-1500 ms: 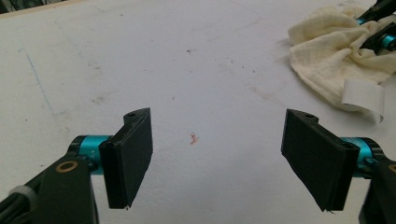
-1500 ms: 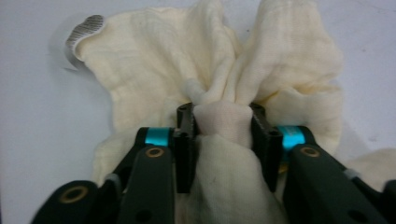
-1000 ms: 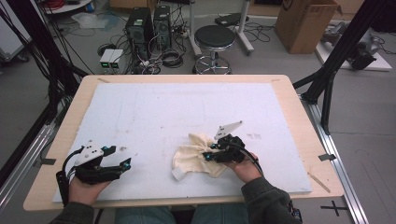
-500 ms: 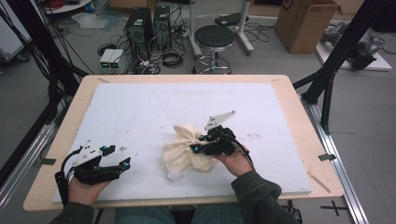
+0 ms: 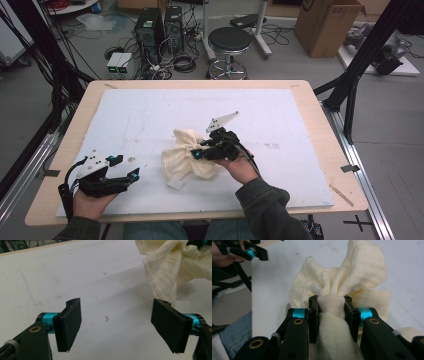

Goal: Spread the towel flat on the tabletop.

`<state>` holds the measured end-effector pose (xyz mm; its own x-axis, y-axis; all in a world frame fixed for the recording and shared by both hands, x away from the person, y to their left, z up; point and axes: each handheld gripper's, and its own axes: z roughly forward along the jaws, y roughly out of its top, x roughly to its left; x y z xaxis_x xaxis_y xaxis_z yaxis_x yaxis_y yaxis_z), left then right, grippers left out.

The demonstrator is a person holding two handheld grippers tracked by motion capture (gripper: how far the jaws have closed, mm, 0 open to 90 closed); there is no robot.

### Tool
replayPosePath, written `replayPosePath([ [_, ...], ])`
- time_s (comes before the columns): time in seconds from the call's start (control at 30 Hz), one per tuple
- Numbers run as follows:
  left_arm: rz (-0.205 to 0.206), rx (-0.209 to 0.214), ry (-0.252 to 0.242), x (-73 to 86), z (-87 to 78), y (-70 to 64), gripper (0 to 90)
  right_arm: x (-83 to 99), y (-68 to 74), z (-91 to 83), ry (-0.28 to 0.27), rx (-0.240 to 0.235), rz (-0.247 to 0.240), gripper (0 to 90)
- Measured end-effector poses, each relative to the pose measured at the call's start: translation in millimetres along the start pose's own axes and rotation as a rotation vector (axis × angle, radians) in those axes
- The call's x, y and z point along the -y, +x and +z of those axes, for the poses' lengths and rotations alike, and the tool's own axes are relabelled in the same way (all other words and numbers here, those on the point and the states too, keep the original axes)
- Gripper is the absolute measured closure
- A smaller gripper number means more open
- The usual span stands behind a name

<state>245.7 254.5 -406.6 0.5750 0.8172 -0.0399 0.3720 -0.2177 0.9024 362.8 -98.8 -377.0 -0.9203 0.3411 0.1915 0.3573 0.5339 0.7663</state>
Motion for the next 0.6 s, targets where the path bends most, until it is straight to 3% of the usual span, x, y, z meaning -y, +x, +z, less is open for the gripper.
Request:
replayPosePath([
  [0.2,0.009,0.006,0.003,-1.2,3.0,-3.3,25.1,3.7,-12.5,24.8,0.063,0.049,0.049,69.2],
  [0.23,0.015,0.009,0.007,-1.3,3.8,-3.6,25.1,6.4,-17.6,35.8,0.110,0.087,0.041,68.8],
  [0.27,0.015,0.009,0.007,-1.3,3.8,-3.6,25.1,6.4,-17.6,35.8,0.110,0.087,0.041,68.8],
  [0.3,0.011,0.011,0.008,-1.2,4.4,-4.0,25.1,9.6,-22.0,45.6,0.152,0.126,0.042,67.3],
  [0.4,0.011,0.013,0.011,-1.4,5.6,-3.9,25.2,12.4,-27.0,51.6,0.170,0.135,0.065,64.7],
  [0.47,0.018,0.021,0.015,-1.5,6.1,-3.8,25.4,12.3,-27.3,51.6,0.170,0.139,0.057,61.9],
  [0.53,0.023,0.029,0.019,-1.2,6.5,-4.2,26.1,11.2,-26.3,49.7,0.152,0.143,0.050,51.6],
  [0.6,0.023,0.032,0.022,-1.2,7.1,-4.7,26.1,8.2,-26.2,38.1,0.092,0.120,0.057,41.6],
])
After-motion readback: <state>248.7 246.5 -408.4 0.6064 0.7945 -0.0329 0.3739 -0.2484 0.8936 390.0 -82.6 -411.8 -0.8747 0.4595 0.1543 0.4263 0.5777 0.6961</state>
